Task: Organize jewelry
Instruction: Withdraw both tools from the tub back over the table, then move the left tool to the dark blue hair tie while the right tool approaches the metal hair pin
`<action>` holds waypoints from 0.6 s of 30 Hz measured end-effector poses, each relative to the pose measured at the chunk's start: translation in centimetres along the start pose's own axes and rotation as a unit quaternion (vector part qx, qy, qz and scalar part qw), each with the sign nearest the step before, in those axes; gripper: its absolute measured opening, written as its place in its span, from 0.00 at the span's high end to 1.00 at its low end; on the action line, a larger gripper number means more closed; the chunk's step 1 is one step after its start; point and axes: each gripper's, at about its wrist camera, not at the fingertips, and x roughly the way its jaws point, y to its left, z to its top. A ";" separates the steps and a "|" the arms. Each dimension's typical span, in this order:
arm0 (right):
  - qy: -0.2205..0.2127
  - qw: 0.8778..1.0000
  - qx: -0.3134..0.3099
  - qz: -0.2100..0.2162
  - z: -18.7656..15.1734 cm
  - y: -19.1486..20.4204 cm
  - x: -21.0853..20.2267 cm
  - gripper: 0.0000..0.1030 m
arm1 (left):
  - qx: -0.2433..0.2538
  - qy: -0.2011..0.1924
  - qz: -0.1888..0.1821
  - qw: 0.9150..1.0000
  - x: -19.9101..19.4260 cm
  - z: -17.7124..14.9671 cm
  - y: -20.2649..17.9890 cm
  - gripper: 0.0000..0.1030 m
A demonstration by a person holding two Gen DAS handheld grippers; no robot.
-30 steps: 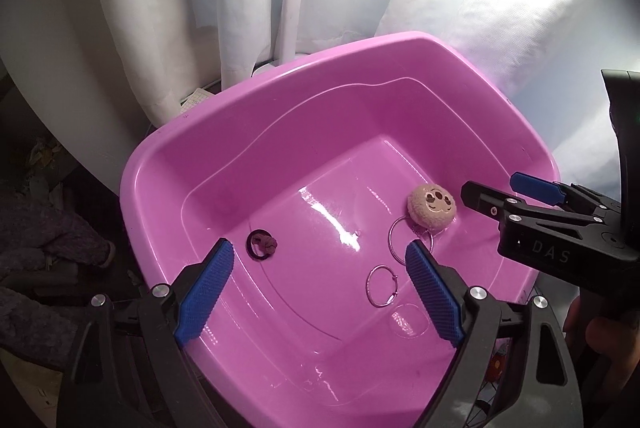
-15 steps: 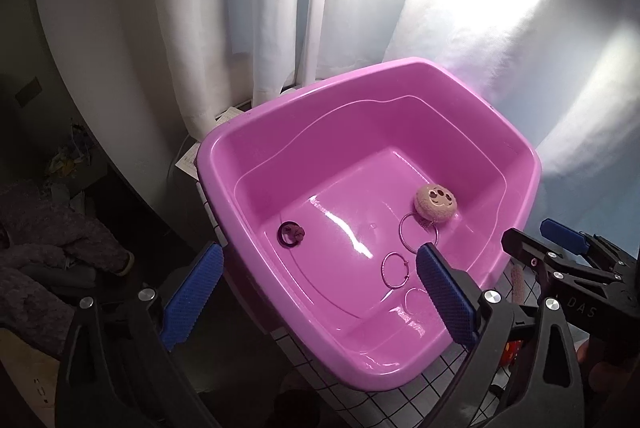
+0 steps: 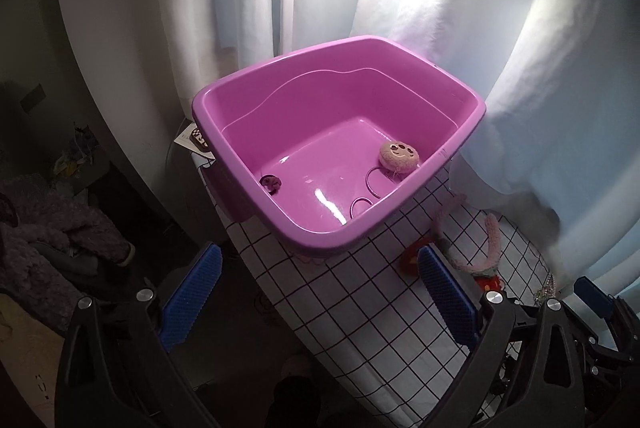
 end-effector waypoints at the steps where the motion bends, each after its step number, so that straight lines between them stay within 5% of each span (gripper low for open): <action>1: 0.001 1.000 0.006 -0.002 -1.4 -0.9 -0.7 0.28 | 0.004 0.001 -0.003 1.000 -0.3 -0.8 -0.7 0.06; 10: 0.016 0.995 0.088 -0.042 -13.9 -9.8 -6.3 0.28 | 0.042 0.015 -0.020 0.999 -2.3 -8.3 -6.5 0.06; 18: 0.004 0.985 0.157 -0.077 -20.5 -14.9 -10.4 0.28 | 0.083 0.037 -0.042 0.995 -2.1 -13.0 -10.2 0.06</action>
